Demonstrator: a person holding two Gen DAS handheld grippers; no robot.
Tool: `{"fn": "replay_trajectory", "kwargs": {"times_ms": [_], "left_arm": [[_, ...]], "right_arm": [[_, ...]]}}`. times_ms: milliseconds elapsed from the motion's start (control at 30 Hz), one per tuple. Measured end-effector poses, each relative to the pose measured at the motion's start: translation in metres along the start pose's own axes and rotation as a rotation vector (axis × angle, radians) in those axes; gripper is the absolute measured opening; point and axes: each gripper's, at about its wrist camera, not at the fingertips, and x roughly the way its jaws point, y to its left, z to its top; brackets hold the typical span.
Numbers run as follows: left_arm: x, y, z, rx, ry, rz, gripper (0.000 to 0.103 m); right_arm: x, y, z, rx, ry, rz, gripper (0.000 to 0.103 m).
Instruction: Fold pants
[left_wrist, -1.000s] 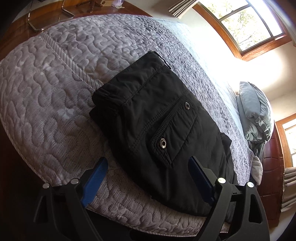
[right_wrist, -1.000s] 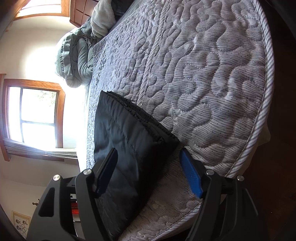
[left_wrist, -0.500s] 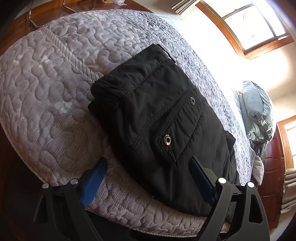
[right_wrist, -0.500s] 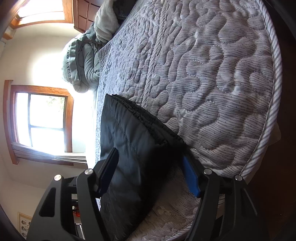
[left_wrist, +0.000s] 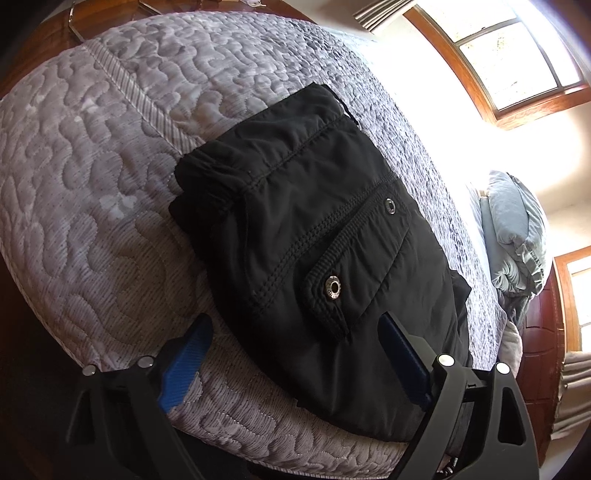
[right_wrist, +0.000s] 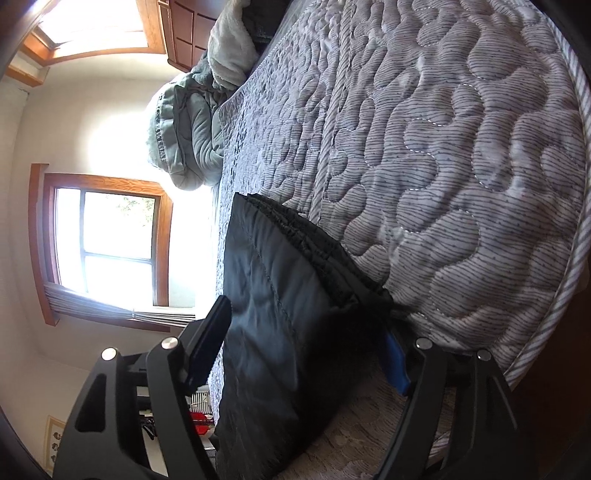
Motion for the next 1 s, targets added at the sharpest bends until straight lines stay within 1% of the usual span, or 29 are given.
{"fn": "replay_trajectory", "kwargs": {"times_ms": [33,100,167,233,300,367,600,767,1000], "left_arm": [[0.0,0.0,0.001,-0.007,-0.001,-0.001,0.092],[0.0,0.001,0.002,-0.016,-0.004,-0.006,0.092],[0.001,0.001,0.003,-0.015,-0.004,-0.007,0.092],[0.001,0.003,0.004,-0.015,-0.002,-0.006,0.092],[0.002,0.003,0.006,-0.017,-0.004,-0.008,0.092],[0.002,0.003,0.006,-0.021,-0.006,-0.013,0.092],[0.005,0.001,0.005,-0.015,-0.01,-0.026,0.092],[0.002,0.006,0.002,-0.011,-0.014,-0.042,0.092],[-0.003,0.011,0.0,-0.002,-0.019,-0.054,0.092]], "right_arm": [[0.001,0.001,0.001,0.0,0.005,0.001,0.067],[0.002,0.002,0.002,0.006,0.021,0.015,0.046],[0.002,0.005,0.003,0.009,0.029,0.023,0.042],[0.001,0.01,0.004,-0.003,0.032,0.026,0.035],[-0.001,0.017,0.004,-0.018,0.033,0.025,0.026],[-0.003,0.026,0.004,-0.046,0.032,0.011,0.022],[-0.011,0.073,-0.002,-0.18,0.029,-0.034,0.017],[-0.014,0.113,-0.009,-0.28,0.023,-0.062,0.016],[-0.016,0.152,-0.018,-0.374,0.027,-0.091,0.016]]}}
